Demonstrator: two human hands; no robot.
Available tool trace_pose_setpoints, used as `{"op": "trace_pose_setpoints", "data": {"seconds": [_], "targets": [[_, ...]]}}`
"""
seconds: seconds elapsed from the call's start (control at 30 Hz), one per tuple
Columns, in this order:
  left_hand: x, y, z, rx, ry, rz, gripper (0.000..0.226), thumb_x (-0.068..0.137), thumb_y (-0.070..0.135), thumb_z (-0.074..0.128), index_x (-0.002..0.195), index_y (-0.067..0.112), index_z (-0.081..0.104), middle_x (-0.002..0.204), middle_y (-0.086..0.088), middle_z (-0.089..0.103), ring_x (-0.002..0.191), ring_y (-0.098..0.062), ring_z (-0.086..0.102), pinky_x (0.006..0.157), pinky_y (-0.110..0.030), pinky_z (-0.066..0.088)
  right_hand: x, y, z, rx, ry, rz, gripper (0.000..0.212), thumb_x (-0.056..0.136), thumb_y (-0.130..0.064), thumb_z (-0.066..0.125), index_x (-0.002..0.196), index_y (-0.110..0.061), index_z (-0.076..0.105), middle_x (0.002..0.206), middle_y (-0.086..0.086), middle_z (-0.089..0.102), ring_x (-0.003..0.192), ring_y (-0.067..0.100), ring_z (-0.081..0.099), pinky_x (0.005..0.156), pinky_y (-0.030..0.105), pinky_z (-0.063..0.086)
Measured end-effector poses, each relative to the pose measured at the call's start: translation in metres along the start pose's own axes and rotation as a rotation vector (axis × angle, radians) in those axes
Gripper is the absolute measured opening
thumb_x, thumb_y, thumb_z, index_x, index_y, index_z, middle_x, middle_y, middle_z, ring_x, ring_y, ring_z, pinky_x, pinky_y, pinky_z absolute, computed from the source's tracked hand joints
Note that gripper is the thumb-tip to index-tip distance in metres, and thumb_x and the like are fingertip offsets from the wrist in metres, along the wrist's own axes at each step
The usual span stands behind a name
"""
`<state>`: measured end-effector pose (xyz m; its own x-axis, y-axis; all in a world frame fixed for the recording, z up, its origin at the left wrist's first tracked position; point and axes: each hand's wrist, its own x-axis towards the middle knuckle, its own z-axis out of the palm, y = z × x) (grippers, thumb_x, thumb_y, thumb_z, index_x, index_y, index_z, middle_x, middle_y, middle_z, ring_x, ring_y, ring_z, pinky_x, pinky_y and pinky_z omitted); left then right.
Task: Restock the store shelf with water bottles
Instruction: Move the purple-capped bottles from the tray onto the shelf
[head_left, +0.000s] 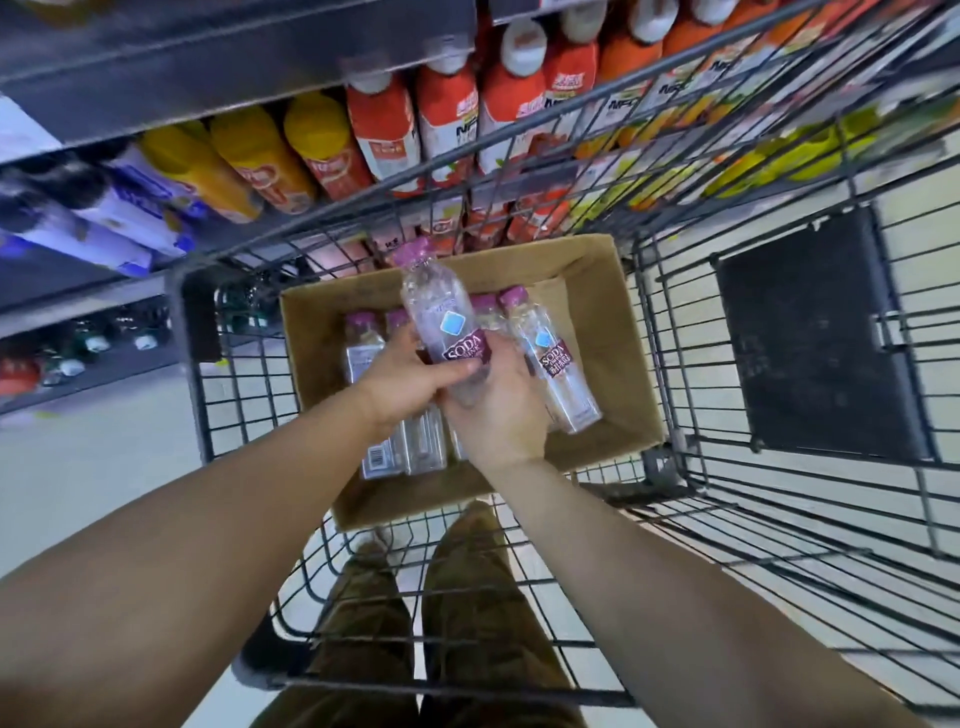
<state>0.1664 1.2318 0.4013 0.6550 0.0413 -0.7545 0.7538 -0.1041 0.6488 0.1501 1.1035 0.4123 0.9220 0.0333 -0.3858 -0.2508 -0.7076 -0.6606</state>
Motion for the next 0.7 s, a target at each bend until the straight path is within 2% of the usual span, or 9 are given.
{"op": "trace_pose_setpoints", "data": {"seconds": [0.1,0.2,0.27,0.33,0.4,0.47,0.57,0.63,0.7], "targets": [[-0.001,-0.008,-0.012,-0.071,-0.038,-0.041,0.079,0.056,0.032,0.092,0.125,0.014,0.057,0.113,-0.006,0.072,0.104,-0.022,0.069,0.091,-0.044,0.055,0.007,0.019,-0.011,0.098,-0.188,-0.027,0.067,0.083,-0.042,0.069,0.141,-0.021,0.042,0.136,-0.001,0.052,0.123,0.014,0.048,0.102,0.032,0.04],[0.004,-0.021,-0.028,-0.072,-0.009,-0.119,0.073,0.065,0.025,0.086,0.127,0.021,0.049,0.118,-0.003,0.067,0.105,-0.022,0.066,0.091,-0.044,0.054,0.033,0.062,-0.024,0.055,-0.087,0.146,0.06,0.09,-0.043,0.061,0.14,-0.017,0.042,0.131,0.004,0.052,0.121,0.019,0.05,0.104,0.035,0.041],[0.008,-0.029,-0.036,-0.026,0.016,-0.151,0.085,0.058,0.03,0.089,0.13,0.026,0.044,0.121,0.0,0.064,0.106,-0.022,0.064,0.094,-0.045,0.053,0.053,0.089,-0.032,-0.122,-0.046,0.227,0.057,0.089,-0.039,0.062,0.138,-0.017,0.042,0.124,0.005,0.053,0.116,0.023,0.052,0.099,0.037,0.044],[0.012,-0.038,-0.041,0.034,0.041,-0.173,0.103,0.051,0.037,0.089,0.14,0.024,0.038,0.124,-0.001,0.063,0.106,-0.023,0.064,0.095,-0.045,0.052,0.071,0.106,-0.036,-0.223,-0.089,0.264,0.062,0.086,-0.033,0.067,0.139,-0.017,0.04,0.123,0.007,0.052,0.116,0.024,0.052,0.098,0.037,0.044],[0.014,-0.042,-0.042,0.062,0.046,-0.179,0.097,0.06,0.033,0.087,0.143,0.025,0.036,0.124,-0.001,0.062,0.104,-0.021,0.064,0.09,-0.04,0.054,0.086,0.118,-0.031,-0.243,-0.171,0.324,0.07,0.083,-0.031,0.071,0.142,-0.018,0.035,0.126,0.008,0.05,0.116,0.026,0.052,0.101,0.039,0.044],[0.014,-0.043,-0.042,0.041,0.04,-0.176,0.091,0.061,0.031,0.085,0.14,0.026,0.039,0.125,0.001,0.061,0.105,-0.02,0.063,0.084,-0.035,0.053,0.096,0.125,-0.023,-0.226,-0.242,0.364,0.072,0.08,-0.037,0.073,0.139,-0.02,0.037,0.123,0.004,0.052,0.116,0.028,0.055,0.1,0.041,0.046],[0.012,-0.042,-0.041,0.001,0.071,-0.196,0.081,0.054,0.032,0.084,0.125,0.024,0.046,0.114,0.001,0.063,0.1,-0.019,0.063,0.086,-0.038,0.054,0.107,0.126,-0.02,-0.168,-0.338,0.376,0.076,0.081,-0.041,0.073,0.143,-0.018,0.035,0.123,0.0,0.058,0.117,0.026,0.056,0.096,0.031,0.044],[0.009,-0.038,-0.041,-0.035,0.072,-0.198,0.08,0.045,0.036,0.088,0.114,0.029,0.049,0.107,0.003,0.065,0.095,-0.015,0.064,0.083,-0.036,0.054,0.109,0.124,-0.022,-0.174,-0.386,0.358,0.058,0.083,-0.036,0.072,0.132,-0.017,0.048,0.111,0.0,0.065,0.108,0.025,0.062,0.087,0.026,0.046],[0.004,-0.035,-0.042,-0.045,0.077,-0.197,0.079,0.041,0.038,0.089,0.11,0.031,0.052,0.106,0.003,0.066,0.095,-0.014,0.065,0.081,-0.035,0.054,0.107,0.122,-0.026,-0.166,-0.383,0.35,0.036,0.081,-0.034,0.073,0.111,-0.019,0.06,0.086,-0.009,0.064,0.085,0.018,0.066,0.074,0.025,0.051]]}}
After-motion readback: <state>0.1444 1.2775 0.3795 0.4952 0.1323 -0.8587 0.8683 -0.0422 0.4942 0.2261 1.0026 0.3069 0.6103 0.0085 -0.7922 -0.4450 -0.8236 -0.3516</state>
